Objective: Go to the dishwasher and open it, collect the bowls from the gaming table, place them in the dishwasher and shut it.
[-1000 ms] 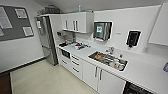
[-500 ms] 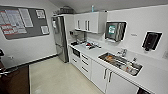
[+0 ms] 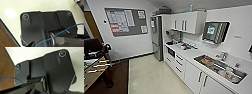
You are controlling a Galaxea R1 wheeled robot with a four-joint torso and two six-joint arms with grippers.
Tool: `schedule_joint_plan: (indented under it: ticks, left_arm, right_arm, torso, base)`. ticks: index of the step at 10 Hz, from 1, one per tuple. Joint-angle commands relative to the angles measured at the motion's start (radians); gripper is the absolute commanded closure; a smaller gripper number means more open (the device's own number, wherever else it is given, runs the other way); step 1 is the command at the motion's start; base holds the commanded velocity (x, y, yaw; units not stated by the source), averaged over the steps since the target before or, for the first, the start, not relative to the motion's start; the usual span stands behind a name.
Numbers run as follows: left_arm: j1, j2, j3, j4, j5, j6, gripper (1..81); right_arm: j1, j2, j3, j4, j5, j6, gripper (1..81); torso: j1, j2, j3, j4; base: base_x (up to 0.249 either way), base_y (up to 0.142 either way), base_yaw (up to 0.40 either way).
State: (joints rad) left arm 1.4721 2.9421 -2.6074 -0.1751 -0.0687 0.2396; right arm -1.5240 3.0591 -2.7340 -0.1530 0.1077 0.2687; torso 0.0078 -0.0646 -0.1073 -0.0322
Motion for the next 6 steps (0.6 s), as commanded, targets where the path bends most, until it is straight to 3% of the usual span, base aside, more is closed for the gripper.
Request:
schedule_joint_plan:
  ticks: [1, 6]
  left_arm:
    - [-0.048, -0.010, -0.002, 0.019, 0.060, 0.014, 1.0]
    - [-0.048, -0.001, -0.016, 0.020, 0.066, 0.018, 1.0]
  right_arm:
    - [0.043, 0.008, 0.007, 0.007, -0.046, -0.002, 1.0]
    - [0.041, 0.011, 0.007, 0.009, -0.045, -0.002, 1.0]
  torso:
    - [0.000, 0.000, 0.000, 0.000]
    - [0.000, 0.000, 0.000, 0.000]
  base:
    - [0.000, 0.000, 0.349]
    - [0.000, 0.000, 0.349]
